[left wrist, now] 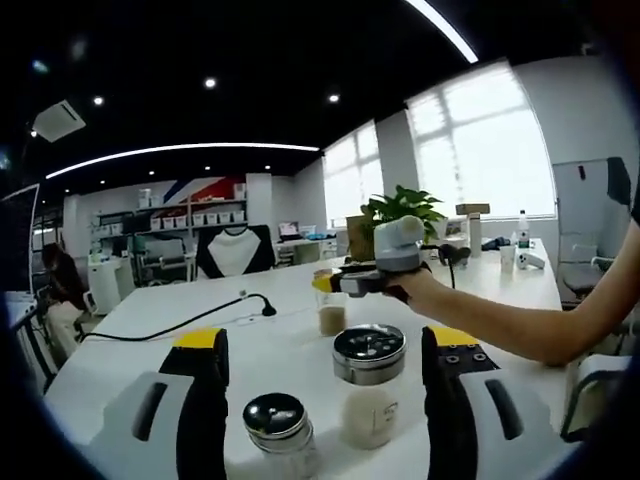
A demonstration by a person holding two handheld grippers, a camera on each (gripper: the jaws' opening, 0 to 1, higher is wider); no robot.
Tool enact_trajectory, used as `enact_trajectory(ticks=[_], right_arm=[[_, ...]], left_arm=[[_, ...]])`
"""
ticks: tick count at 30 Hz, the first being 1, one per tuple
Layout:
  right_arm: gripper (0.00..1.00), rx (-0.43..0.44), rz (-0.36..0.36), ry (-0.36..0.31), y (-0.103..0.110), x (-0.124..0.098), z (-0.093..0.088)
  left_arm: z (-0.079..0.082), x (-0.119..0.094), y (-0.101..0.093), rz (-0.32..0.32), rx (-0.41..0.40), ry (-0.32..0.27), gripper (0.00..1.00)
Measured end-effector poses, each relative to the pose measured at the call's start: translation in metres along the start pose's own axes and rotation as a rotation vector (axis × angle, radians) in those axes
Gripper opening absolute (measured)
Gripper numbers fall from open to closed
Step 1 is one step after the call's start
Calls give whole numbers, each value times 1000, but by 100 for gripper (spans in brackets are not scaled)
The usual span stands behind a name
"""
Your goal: Rotate the seasoning bottle until the label or dispensing opening points toward the visible target arrow and the bottle remains upright within the marked orientation range
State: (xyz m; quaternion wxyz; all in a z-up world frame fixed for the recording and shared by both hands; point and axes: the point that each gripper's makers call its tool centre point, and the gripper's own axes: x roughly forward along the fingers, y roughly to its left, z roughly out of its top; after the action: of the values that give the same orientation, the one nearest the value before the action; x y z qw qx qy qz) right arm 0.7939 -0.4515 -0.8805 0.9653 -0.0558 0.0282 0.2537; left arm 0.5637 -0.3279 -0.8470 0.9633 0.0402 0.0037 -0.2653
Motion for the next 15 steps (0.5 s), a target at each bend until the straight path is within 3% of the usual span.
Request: enact_trajectory(ticks=[6,15], right_arm=[[36,-2,-21,-27,4,-17,3],[36,21,-11,-53,8,-40,5]], left_arm=[[-1,-4,-17,-49,6,8,84],[0,-9,-30,-66,14,17,84]])
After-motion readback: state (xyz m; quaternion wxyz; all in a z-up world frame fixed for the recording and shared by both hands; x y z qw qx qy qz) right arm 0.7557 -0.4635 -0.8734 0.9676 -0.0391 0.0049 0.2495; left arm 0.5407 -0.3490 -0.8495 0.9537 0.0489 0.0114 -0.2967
